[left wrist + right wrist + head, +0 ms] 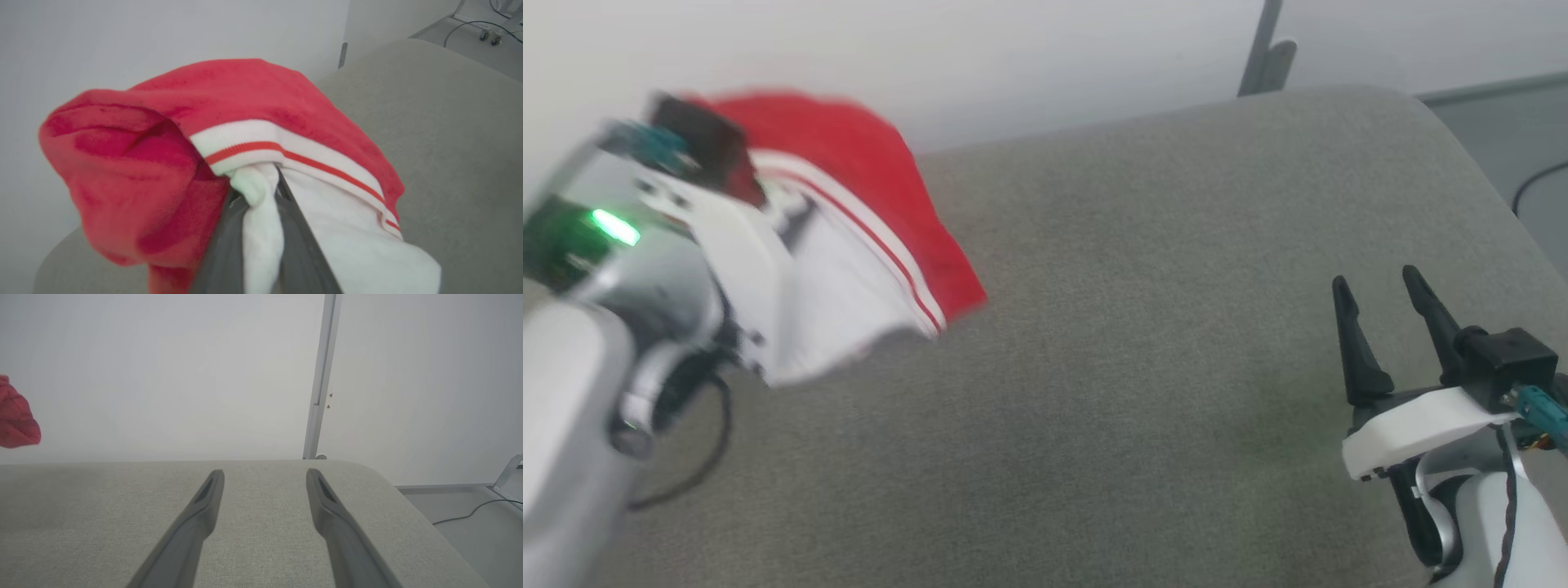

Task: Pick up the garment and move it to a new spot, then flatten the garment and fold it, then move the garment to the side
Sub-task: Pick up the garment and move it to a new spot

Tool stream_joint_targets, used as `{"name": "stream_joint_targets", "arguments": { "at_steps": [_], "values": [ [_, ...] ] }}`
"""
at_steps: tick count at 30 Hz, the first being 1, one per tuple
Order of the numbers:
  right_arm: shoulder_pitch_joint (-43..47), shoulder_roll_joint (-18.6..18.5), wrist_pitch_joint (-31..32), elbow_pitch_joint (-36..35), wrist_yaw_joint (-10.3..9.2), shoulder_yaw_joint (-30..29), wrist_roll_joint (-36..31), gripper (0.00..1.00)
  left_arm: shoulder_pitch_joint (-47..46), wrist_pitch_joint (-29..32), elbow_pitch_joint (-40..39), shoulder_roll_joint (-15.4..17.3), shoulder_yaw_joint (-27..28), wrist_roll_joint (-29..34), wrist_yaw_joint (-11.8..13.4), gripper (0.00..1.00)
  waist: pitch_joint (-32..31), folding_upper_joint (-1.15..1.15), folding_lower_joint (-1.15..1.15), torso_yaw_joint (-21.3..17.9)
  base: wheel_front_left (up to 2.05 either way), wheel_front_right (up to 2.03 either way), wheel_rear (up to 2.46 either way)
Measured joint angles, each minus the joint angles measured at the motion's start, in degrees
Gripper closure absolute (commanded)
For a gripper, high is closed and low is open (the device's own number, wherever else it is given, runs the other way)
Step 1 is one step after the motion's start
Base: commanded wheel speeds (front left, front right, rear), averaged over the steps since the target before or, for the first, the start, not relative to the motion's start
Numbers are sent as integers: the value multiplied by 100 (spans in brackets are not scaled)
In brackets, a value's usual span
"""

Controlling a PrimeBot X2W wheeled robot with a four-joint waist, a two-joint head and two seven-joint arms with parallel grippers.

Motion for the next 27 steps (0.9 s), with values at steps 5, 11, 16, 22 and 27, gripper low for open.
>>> {"name": "stream_joint_targets", "arguments": {
  "at_steps": [5,11,16,22,27],
  "values": [
    [-9,132,-118,113,0,47,-11,0,399,167,-12,-286,-388,-55,57,100,193,-1,0,-136,0,0,0],
    [-143,238,-236,278,0,188,-12,0,751,163,489,-641,-831,-125,-27,100,395,-1,0,-246,0,0,0],
    [-271,314,-321,432,0,316,-12,0,848,54,1254,-936,-1102,-146,-188,100,519,-1,0,-316,0,0,0],
    [-374,344,-392,575,0,415,-11,0,837,-192,2116,-1293,-1262,-151,-347,100,581,-1,0,-359,0,0,0],
    [-443,361,-441,746,0,508,-18,0,621,-469,2871,-1635,-1339,-189,-626,0,506,-1,0,-326,0,0,0]
  ]
}}
